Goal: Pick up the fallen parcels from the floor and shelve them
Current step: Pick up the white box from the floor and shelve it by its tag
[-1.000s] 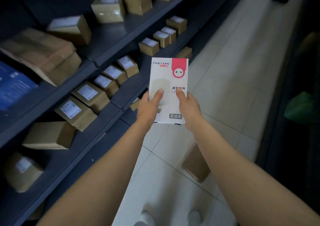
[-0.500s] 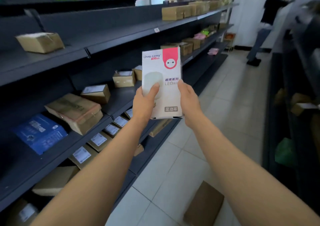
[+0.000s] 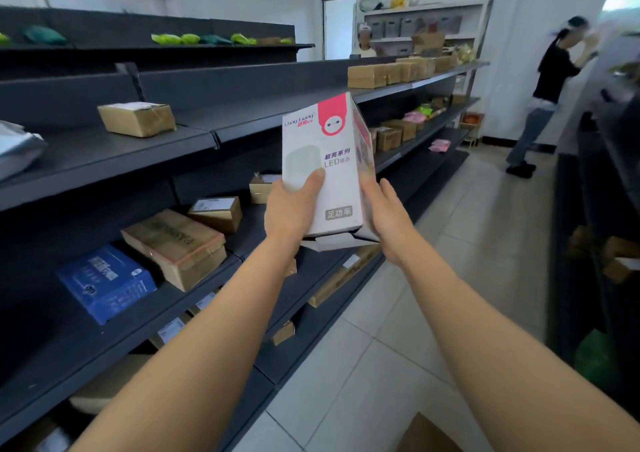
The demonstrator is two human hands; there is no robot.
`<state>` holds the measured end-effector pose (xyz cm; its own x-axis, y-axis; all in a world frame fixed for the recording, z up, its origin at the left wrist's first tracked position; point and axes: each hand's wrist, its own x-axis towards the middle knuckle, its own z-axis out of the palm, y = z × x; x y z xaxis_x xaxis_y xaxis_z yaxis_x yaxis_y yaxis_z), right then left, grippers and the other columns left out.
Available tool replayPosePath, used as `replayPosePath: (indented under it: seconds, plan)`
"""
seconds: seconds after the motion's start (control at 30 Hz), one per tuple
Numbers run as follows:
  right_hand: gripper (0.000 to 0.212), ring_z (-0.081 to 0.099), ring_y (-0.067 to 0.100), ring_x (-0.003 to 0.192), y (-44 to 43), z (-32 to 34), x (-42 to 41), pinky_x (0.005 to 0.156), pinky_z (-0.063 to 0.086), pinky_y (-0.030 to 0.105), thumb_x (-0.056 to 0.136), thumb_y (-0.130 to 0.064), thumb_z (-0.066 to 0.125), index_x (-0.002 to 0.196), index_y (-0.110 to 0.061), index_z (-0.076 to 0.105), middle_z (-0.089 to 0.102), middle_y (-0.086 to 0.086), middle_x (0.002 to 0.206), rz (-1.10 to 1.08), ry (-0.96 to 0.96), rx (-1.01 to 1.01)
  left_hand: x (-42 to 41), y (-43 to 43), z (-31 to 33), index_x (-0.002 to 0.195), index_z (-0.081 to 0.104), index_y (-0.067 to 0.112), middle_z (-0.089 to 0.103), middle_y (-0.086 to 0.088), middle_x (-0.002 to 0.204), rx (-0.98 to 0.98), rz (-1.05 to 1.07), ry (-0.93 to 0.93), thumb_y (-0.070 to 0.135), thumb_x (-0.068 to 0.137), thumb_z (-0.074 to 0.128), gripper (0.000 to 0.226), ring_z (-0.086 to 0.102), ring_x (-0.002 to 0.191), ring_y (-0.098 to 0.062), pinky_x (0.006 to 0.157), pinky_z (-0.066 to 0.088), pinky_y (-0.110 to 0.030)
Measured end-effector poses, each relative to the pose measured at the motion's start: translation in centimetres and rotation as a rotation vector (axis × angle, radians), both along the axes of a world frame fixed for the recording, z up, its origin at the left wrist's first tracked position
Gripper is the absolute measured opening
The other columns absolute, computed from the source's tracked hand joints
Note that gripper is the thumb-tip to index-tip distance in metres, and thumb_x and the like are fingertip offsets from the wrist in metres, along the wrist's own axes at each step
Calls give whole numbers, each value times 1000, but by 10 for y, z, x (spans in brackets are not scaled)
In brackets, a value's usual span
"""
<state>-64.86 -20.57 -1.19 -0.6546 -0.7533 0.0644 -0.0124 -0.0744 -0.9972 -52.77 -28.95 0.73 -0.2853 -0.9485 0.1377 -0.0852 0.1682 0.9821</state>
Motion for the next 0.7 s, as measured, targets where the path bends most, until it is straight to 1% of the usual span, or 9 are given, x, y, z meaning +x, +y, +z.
replayPosePath:
  seconds: [0.07, 0.17, 0.23, 0.33, 0.4, 0.47, 0.57, 0.63, 0.7]
  plan:
    - [58, 66, 1, 91, -4, 0, 1, 65, 49, 19, 83, -66, 57, 124, -25, 53, 67, -10, 110, 15, 10, 63, 4, -6, 0, 99, 46, 28, 65, 8, 97, -31, 12, -59, 60, 79, 61, 40, 67, 89, -17, 90, 54, -43]
    - [65, 68, 16, 99, -11, -1, 3, 83, 56, 36, 80, -66, 61, 123, -17, 55, 70, -1, 113, 28, -32, 93, 9, -14, 1, 128, 42, 25, 43, 4, 118, -156, 40, -146, 56, 86, 56, 54, 53, 84, -6, 88, 44, -33]
    - [57, 71, 19, 98, -14, -2, 4, 91, 56, 41, 79, -65, 65, 114, -20, 61, 73, -1, 109, 66, -45, 82, 13, -21, 2, 132, 49, 26, 31, 2, 121, -198, 55, -143, 52, 90, 56, 50, 48, 88, -10, 90, 41, -32]
    - [64, 70, 23, 102, -17, -2, 7, 96, 54, 45, 73, -65, 69, 117, -18, 63, 73, 3, 112, 99, -42, 92, 21, -30, 4, 122, 62, 21, 45, -5, 129, -155, 8, -122, 48, 90, 56, 43, 57, 109, -24, 98, 48, -44]
    - [71, 67, 25, 107, -21, -2, 12, 99, 51, 48, 70, -61, 72, 125, -17, 58, 70, 4, 118, 103, -76, 59, 25, -29, 8, 118, 64, 16, 54, -11, 128, -134, -20, -128, 54, 87, 55, 50, 58, 113, -31, 98, 49, -51]
    - [62, 67, 24, 108, -25, -2, 17, 99, 51, 48, 75, -51, 75, 124, -20, 55, 70, 3, 118, 92, -99, 15, 29, -24, 12, 111, 66, 14, 58, -13, 124, -103, -67, -133, 65, 79, 51, 62, 58, 112, -33, 98, 48, -52]
    - [46, 67, 23, 107, -27, -3, 17, 97, 53, 49, 81, -40, 74, 119, -22, 55, 71, 2, 115, 100, -129, 4, 31, -21, 14, 113, 66, 13, 67, -11, 115, 1, -165, -146, 73, 74, 51, 73, 65, 105, -31, 96, 52, -50]
    - [41, 67, 23, 107, -25, -5, 15, 97, 53, 50, 84, -37, 74, 118, -22, 56, 71, 2, 115, 106, -140, 10, 31, -20, 12, 120, 62, 13, 70, -8, 113, 45, -220, -142, 65, 81, 56, 66, 69, 98, -27, 91, 56, -45]
    - [39, 68, 23, 107, -25, -7, 15, 97, 53, 49, 85, -36, 73, 119, -23, 58, 72, 2, 115, 103, -134, 25, 29, -24, 8, 120, 61, 12, 72, -6, 109, 62, -224, -126, 54, 87, 59, 54, 72, 89, -22, 77, 60, -36]
